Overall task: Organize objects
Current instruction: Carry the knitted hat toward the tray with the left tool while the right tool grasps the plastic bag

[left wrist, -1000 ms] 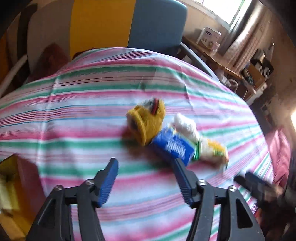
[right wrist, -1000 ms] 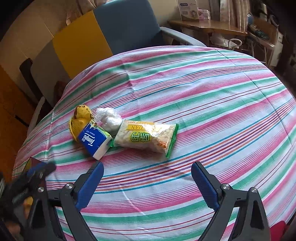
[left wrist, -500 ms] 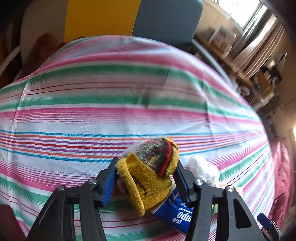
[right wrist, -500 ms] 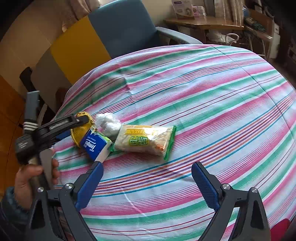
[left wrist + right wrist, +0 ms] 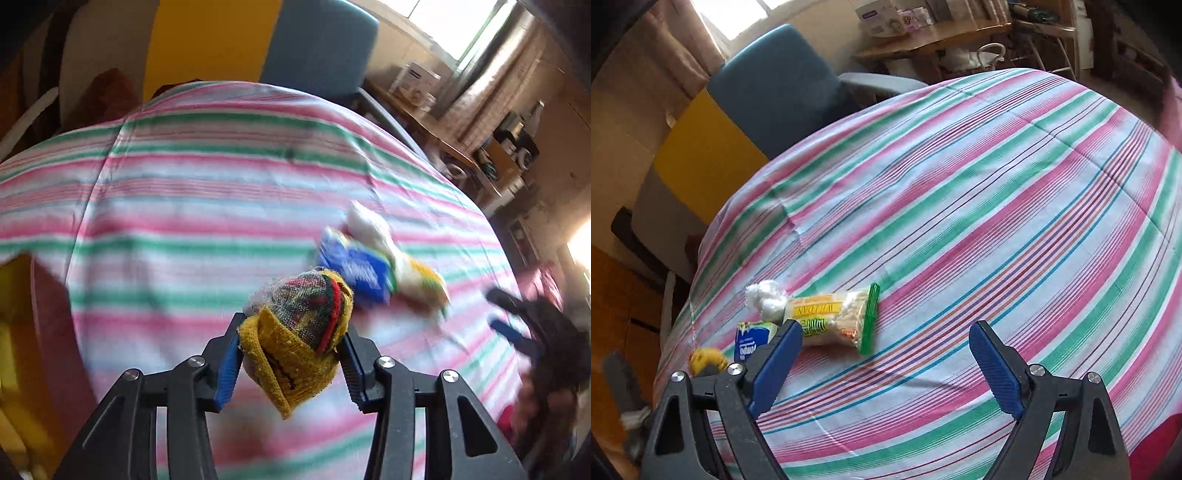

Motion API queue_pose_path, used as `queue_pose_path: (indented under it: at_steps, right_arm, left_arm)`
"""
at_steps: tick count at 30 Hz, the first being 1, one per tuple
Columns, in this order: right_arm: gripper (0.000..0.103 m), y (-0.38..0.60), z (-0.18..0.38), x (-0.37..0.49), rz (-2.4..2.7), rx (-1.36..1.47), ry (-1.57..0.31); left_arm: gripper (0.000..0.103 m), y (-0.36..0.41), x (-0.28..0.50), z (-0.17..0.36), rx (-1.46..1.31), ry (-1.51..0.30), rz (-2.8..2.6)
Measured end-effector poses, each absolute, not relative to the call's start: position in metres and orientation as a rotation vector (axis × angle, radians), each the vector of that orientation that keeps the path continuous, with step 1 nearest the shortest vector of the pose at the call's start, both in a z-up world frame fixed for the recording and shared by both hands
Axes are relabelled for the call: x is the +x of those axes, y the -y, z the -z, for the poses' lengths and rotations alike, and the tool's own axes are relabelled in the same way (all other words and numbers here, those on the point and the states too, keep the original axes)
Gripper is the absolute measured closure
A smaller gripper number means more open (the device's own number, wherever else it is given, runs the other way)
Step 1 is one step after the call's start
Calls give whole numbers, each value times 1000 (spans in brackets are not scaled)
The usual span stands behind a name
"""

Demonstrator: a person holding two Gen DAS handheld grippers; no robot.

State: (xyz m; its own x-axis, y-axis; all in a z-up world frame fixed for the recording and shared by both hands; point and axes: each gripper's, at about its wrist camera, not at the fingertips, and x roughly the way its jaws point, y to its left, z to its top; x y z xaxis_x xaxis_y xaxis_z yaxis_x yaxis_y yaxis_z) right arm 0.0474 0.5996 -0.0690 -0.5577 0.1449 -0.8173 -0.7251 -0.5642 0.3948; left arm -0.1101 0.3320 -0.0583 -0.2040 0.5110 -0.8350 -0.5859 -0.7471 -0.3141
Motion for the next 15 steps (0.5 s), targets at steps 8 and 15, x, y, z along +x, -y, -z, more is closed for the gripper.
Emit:
queue_pose_path:
  at_steps: [8,15]
  right_arm:
    - [10,-566,81,22,-2247,-1187,-872]
    - [15,-523,78,2,-2397,-1241,-653]
  left_arm:
    - [55,-289,-41,40,-1251,-215,-1985]
    - [55,-246,-19,23,-1179,-225,-2027]
